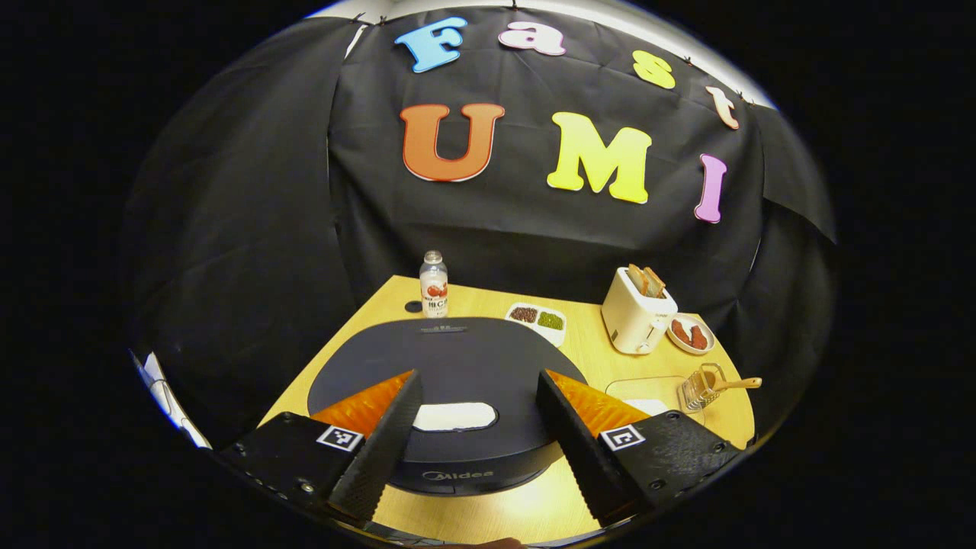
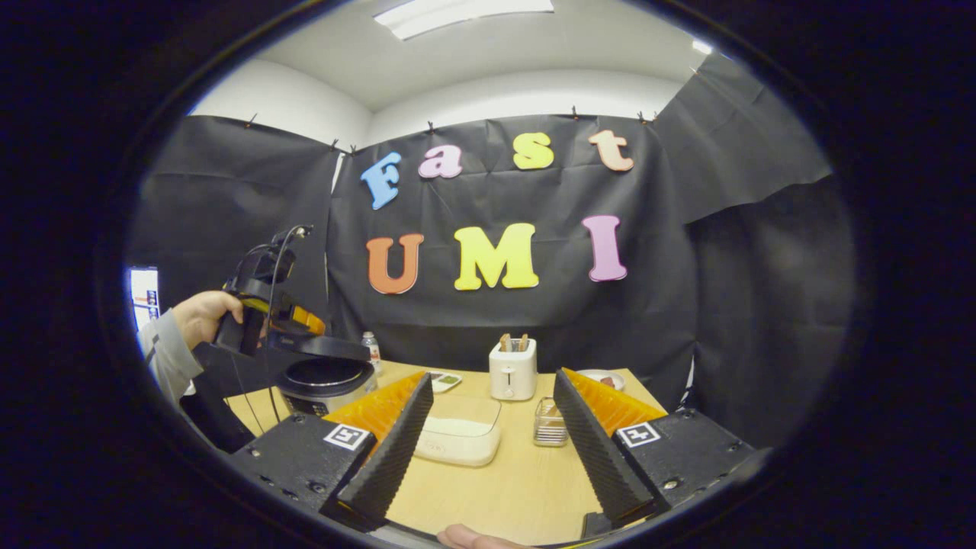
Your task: Close the left gripper, press the button to open the rice cooker; take a wooden spoon from the chopstick holder with the right hand, scoop a spoonful of rice and pour it into the rice cooker, then put the wooden spoon back into the chopstick holder.
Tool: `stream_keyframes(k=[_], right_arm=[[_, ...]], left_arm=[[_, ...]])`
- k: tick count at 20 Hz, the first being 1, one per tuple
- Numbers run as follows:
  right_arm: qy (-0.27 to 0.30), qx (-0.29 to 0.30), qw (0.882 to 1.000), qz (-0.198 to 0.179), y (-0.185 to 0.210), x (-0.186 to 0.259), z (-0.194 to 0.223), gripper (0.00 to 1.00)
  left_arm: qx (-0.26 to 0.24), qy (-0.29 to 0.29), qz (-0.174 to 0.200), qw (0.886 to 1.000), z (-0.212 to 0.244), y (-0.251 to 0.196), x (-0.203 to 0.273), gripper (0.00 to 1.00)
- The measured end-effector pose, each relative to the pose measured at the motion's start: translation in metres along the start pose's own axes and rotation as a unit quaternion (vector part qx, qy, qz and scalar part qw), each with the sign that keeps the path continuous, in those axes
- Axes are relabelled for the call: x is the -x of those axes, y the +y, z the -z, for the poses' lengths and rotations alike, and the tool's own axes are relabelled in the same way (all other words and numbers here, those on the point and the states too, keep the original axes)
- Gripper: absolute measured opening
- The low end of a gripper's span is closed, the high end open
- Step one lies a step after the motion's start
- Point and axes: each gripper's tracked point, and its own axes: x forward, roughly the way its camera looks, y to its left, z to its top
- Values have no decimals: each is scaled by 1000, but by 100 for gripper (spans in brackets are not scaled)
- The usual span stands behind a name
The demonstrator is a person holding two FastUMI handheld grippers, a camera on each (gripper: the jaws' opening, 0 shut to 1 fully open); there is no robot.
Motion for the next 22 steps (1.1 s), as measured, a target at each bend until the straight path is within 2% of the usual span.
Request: stream_keyframes(k=[5,11,12,13,17,20,22], right_arm=[[-60,8,998,-6,17,33,-39,100],[-62,26,997,-27,32,41,-33,98],[-57,24,998,-30,31,40,-29,100],[-51,22,998,-31,29,38,-25,98],[-40,19,999,-29,26,36,-18,100],[-40,22,998,-33,29,36,-16,98],[-41,25,998,-33,28,36,-15,100]], left_arm=[[2,61,-17,998,36,4,0,96],[-26,60,-37,997,65,9,3,96],[-33,28,-36,998,59,7,5,96],[-31,28,-36,998,60,7,6,98],[-24,-26,-35,999,62,9,4,97],[-16,-69,-47,996,59,9,3,97],[-26,-101,-60,993,59,8,1,97]])
